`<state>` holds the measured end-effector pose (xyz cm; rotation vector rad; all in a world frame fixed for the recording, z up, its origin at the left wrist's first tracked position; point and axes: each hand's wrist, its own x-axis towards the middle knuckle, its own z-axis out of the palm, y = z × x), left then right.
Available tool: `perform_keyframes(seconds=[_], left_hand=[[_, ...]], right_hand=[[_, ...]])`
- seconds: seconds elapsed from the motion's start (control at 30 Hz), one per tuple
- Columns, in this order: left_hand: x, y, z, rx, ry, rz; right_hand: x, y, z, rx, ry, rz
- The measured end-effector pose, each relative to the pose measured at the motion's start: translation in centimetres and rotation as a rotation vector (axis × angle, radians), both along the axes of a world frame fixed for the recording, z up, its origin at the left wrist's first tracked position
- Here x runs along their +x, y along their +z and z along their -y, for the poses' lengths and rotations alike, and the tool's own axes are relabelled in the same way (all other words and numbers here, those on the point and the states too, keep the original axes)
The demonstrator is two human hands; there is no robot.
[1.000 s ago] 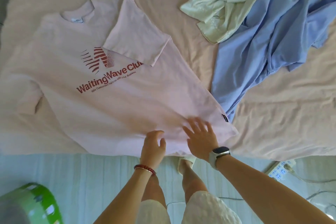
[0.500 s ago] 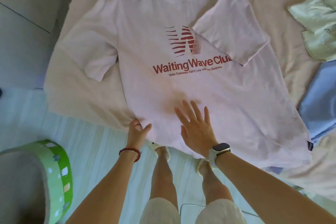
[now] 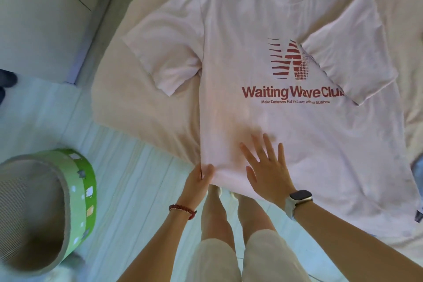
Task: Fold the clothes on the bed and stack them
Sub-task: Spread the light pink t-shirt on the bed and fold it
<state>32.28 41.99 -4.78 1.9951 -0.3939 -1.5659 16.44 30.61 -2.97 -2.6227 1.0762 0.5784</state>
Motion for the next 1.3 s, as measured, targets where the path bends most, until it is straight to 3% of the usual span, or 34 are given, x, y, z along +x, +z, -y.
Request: perform_keyframes(seconds=[0.1, 0.23, 0.37, 0.5, 0.6, 0.7, 0.77, 0.87, 1.0, 1.07, 1.13, 1.2, 1.3], left_hand=[[-0.6, 0.5, -0.9, 0.1, -0.075, -0.096], [-1.7, 0.6, -0.6, 0.238, -0.115, -0.075], [-2.8, -0.1, -1.6, 0.342, -0.167, 0.11], [-2.8, -1.4, -0.6, 0.436, -0.251, 0.212], [-1.5, -1.0, 1.2, 0.398, -0.034, 0.191], [1.4, 0.4, 4.3, 0.251, 0.14, 0.301], [3.7, 1.5, 6.8, 0.147, 0.328, 0.258], [7.5, 2.8, 10.6, 0.07, 0.627, 0.055], [12.0, 3.2, 15.1, 0.061, 1.047, -0.391], [13.5, 2.6, 16.6, 0.03, 1.137, -0.433], [14.7, 2.5, 18.0, -0.041, 1.204, -0.389], [16.5, 2.4, 18.5, -0.147, 1.234, -0.23], [19.8, 2.1, 17.4, -0.282, 1.012, 0.165]], right_hand=[[-0.3, -0.1, -0.4, 0.092, 0.048, -0.055], [-1.3, -0.5, -1.3, 0.128, 0.214, -0.087], [-3.6, -0.8, -3.2, 0.296, 0.445, -0.183], [-3.0, -1.7, -2.5, 0.453, 0.356, -0.211], [-1.1, -1.5, 0.2, 0.44, 0.27, -0.033], [1.3, -0.6, 3.5, 0.364, 0.249, 0.092], [3.1, 0.2, 5.5, 0.33, 0.215, 0.137], [6.1, 1.0, 8.3, 0.288, 0.12, 0.187], [9.8, 1.3, 11.1, 0.279, -0.017, 0.256], [11.3, 1.2, 11.9, 0.301, -0.103, 0.268], [12.8, 1.0, 12.6, 0.292, -0.185, 0.301], [14.3, 1.0, 13.1, 0.243, -0.213, 0.368], [16.5, 0.6, 13.2, 0.16, -0.212, 0.442]])
